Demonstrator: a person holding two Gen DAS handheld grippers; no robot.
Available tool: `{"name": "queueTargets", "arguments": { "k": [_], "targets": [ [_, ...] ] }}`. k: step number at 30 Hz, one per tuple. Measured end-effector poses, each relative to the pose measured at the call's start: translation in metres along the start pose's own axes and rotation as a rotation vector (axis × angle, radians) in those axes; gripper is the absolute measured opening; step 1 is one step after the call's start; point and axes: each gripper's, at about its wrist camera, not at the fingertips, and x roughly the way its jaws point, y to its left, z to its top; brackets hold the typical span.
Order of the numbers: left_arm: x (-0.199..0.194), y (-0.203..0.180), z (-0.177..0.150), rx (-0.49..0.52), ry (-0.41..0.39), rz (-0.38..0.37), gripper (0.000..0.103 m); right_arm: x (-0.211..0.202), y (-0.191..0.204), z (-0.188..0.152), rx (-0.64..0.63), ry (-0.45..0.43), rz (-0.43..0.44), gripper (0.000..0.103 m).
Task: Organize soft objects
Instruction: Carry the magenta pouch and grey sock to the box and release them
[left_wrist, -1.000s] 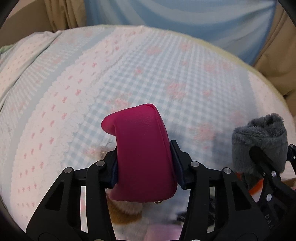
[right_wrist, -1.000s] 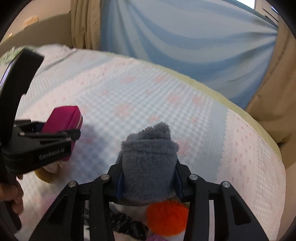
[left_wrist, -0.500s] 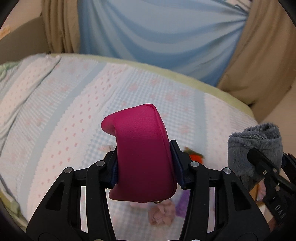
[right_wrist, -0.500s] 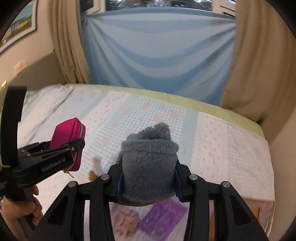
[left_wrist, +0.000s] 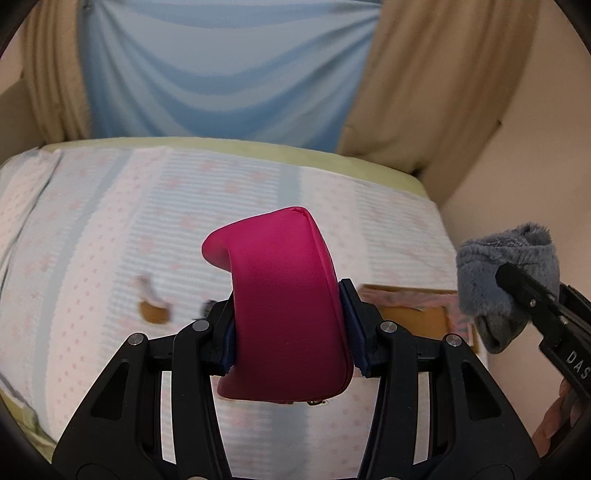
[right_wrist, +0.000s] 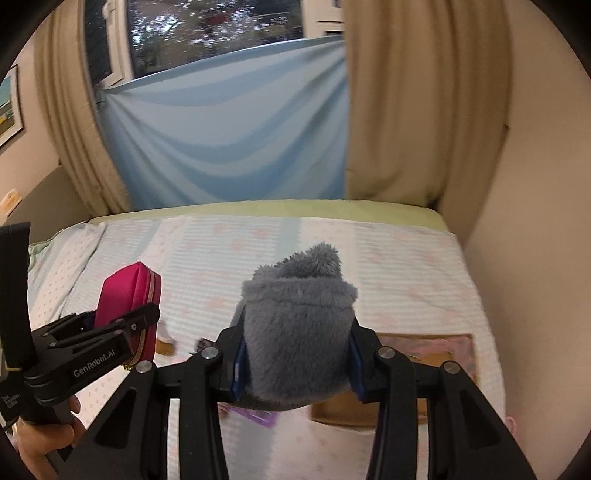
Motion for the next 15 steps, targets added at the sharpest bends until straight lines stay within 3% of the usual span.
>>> {"name": "queueTargets", "arguments": {
  "k": [7, 15],
  "targets": [
    [0.016, -0.108, -0.016, 0.058, 0.033, -0.039, 0.043, -0.012, -0.099, -0.02, 0.013, 0.045, -0.038, 0.039],
    [0.087, -0.206, -0.048, 0.115, 0.139, -0.052, 0.043, 0.046, -0.199, -0.052, 0.055, 0.216, -0.065, 0.039]
  ]
}}
